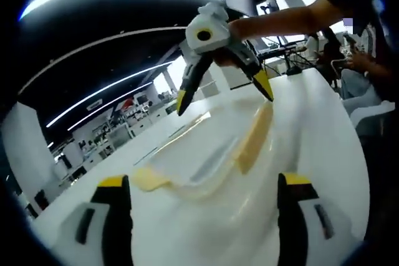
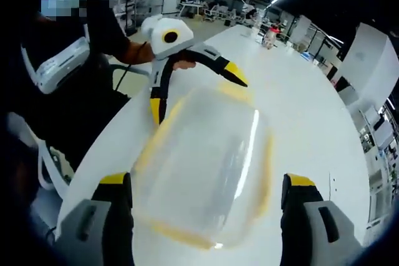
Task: Snap each plastic latch of the storage box into its locked position after aligning the lid with the box until every specified latch is closed and the lid sits flush.
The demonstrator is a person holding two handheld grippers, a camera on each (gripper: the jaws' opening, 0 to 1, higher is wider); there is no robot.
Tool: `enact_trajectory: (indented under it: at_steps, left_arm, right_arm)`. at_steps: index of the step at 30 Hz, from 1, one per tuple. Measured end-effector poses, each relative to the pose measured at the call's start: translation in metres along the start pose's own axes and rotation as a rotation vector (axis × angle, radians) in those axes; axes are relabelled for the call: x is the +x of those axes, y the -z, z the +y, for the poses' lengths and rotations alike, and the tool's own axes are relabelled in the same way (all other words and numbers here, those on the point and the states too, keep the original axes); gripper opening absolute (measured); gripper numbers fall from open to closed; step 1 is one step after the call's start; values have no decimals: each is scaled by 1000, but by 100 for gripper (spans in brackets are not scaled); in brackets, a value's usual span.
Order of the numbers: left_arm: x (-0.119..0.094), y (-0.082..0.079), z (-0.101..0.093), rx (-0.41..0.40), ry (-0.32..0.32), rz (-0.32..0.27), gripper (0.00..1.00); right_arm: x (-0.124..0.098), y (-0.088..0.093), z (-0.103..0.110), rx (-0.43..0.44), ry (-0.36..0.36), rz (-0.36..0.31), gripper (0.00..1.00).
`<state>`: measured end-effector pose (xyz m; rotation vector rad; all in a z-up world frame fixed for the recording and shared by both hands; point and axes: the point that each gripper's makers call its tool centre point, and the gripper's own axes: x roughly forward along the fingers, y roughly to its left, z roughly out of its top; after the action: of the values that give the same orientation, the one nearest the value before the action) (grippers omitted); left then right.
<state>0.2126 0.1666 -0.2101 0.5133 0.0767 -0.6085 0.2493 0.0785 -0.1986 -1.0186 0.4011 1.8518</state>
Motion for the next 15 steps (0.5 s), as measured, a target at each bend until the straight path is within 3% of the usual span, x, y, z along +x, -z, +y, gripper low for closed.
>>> enact_trajectory:
  at_steps: [5, 10, 15]
  left_arm:
    - [0, -1, -4, 82, -29, 31, 97]
    - [1, -1, -12, 100, -48, 61, 97]
    - [4, 4, -17, 130, -65, 96, 95]
  right_arm:
    - [-1, 0, -4, 14, -81, 37, 99]
    - [3, -2, -5, 34, -185, 75, 98]
    - [10, -4, -18, 37, -208, 105, 97]
